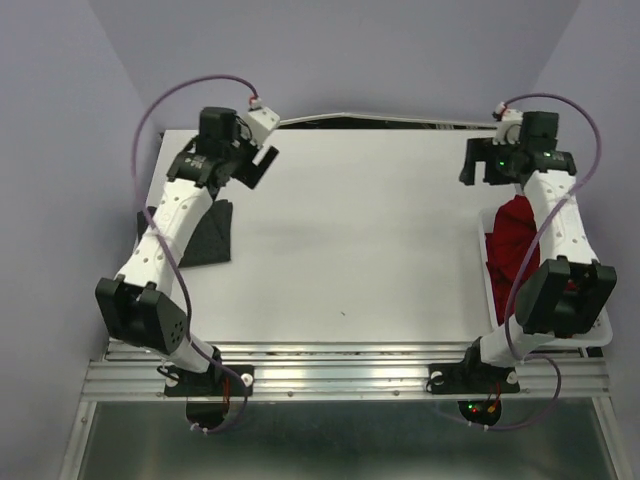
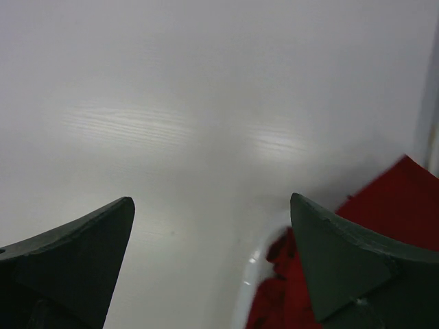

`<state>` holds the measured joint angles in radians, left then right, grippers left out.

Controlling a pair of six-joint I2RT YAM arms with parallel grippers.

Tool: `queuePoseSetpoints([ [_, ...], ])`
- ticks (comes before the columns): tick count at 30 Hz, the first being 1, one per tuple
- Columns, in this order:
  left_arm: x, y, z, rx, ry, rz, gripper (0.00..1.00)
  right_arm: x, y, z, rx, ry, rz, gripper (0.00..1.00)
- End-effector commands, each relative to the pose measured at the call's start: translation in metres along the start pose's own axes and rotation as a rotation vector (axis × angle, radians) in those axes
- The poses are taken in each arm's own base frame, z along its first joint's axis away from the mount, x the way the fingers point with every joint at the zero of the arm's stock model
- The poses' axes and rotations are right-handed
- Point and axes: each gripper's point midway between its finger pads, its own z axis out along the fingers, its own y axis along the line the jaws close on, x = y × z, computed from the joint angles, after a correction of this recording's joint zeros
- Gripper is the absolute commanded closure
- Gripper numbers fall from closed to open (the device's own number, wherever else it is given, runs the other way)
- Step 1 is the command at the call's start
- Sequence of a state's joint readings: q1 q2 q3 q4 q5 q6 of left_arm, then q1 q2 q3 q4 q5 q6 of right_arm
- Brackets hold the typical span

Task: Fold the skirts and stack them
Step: Grab the skirt from the pile

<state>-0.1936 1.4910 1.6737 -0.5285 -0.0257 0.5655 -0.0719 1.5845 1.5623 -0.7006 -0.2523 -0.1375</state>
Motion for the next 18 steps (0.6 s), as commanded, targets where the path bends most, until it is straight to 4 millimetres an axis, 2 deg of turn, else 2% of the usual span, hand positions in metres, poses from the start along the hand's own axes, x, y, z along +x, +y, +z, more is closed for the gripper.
queuePoseSetpoints([
  [1,0.033,-0.111,0.024,0.299,0.067,-0.004,0.02,0.046,-0.094,-0.058,0.205,0.133,0.057,0.00],
  [2,0.035,-0.126,0.023,0.346,0.070,-0.009,0.02,0.059,-0.112,-0.067,0.221,0.156,0.059,0.00],
  [3,0.042,-0.140,0.024,0.381,0.094,-0.039,0.02,0.079,-0.139,-0.089,0.271,0.184,0.119,0.00],
  [4,0.042,-0.151,0.023,0.415,0.093,-0.045,0.02,0.091,-0.147,-0.097,0.284,0.205,0.132,0.00],
  [5,0.042,-0.163,0.020,0.468,0.086,-0.051,0.02,0.111,-0.154,-0.102,0.299,0.250,0.127,0.00],
  [6,0.045,-0.168,0.021,0.484,0.090,-0.067,0.02,0.122,-0.165,-0.114,0.337,0.259,0.148,0.00],
  [7,0.044,-0.173,0.021,0.499,0.086,-0.065,0.02,0.132,-0.170,-0.116,0.356,0.279,0.158,0.00],
  [8,0.043,-0.176,0.022,0.507,0.089,-0.074,0.02,0.150,-0.180,-0.116,0.372,0.307,0.183,0.00],
  [11,0.043,-0.180,0.027,0.505,0.113,-0.098,0.02,0.177,-0.194,-0.105,0.382,0.344,0.241,0.00],
  [14,0.042,-0.180,0.027,0.499,0.137,-0.109,0.02,0.194,-0.208,-0.088,0.379,0.357,0.286,0.00],
  [18,0.045,-0.177,0.024,0.488,0.140,-0.101,0.02,0.217,-0.208,-0.067,0.345,0.391,0.324,0.00],
])
